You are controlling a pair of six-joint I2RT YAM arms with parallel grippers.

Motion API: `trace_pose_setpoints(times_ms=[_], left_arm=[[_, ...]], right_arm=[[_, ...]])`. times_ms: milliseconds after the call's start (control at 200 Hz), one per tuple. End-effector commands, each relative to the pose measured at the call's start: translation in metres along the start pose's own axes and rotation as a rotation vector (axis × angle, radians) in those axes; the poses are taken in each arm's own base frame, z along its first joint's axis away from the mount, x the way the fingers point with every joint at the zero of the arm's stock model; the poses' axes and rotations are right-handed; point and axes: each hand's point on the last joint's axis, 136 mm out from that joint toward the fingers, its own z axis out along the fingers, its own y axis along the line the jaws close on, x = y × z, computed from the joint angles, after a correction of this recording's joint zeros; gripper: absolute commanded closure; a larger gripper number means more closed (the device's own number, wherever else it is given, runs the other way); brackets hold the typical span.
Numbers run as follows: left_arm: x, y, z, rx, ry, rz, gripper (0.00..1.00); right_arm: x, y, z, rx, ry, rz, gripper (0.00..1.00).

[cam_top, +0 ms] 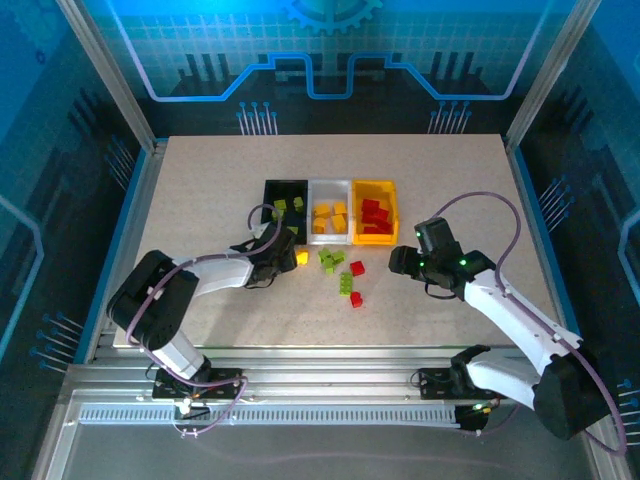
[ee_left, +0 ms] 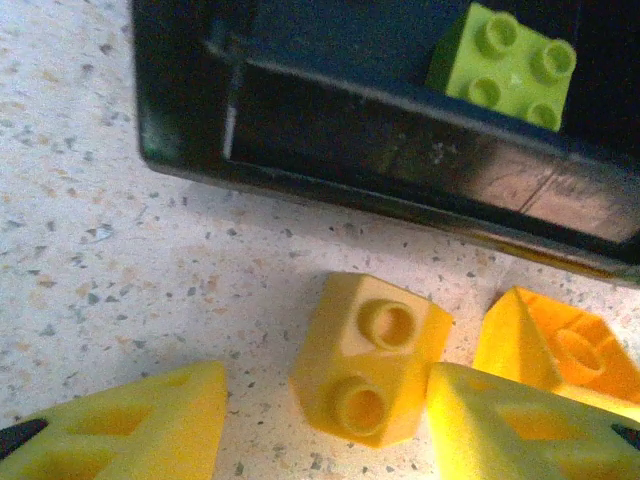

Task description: Sort the legos into containers by color

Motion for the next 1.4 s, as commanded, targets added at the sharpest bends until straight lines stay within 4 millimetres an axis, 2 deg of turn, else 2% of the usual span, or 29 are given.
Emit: trace_pose_setpoints(times_ms=[0,185,280,375,505,605,740,816,1016,1396], left_arm=[[0.017,-0.001,0.004,0.013,0.058,-0.011,0.47],[0.051,-0.010,-0.009,0.059,0.133,0.027,0.50],[0.070,-0.007,-0.018,0.065,0.179,0.037,0.52],[0.080,-0.006,-0.030,0.080,0.202,0.040,0.52],[0.062,0.002,-0.048,0.068,0.121,0.037,0.38],[0.040,0.011,-0.049,0.048,0.056,0.029,0.31],[0.010,0.012,-0.044,0.052,-0.049,0.027,0.32],[0.001,0.008,-0.036,0.061,-0.069,0.037,0.34],[-0.011,-0.008,-0.012,0.065,-0.094,0.102,0.35],[-0.024,-0.005,0.016,-0.022,-0.151,0.162,0.37]], right_arm=[[-0.006,0.005,-0.009,-0.014,-0.024,0.004,0.33],[-0.005,0.007,-0.005,-0.021,-0.012,0.006,0.33],[-0.005,0.009,-0.003,-0.027,-0.009,0.007,0.33],[-0.006,0.010,-0.003,-0.029,-0.011,0.006,0.33],[-0.006,0.010,-0.002,-0.025,-0.011,0.009,0.33],[-0.005,0.012,-0.001,-0.029,-0.008,0.009,0.34],[-0.005,0.013,0.000,-0.027,-0.006,0.005,0.34],[-0.004,0.013,-0.001,-0.023,-0.006,0.003,0.34],[-0.004,0.010,-0.006,-0.012,-0.014,-0.007,0.34],[-0.005,0.011,-0.011,-0.020,-0.023,-0.005,0.34]])
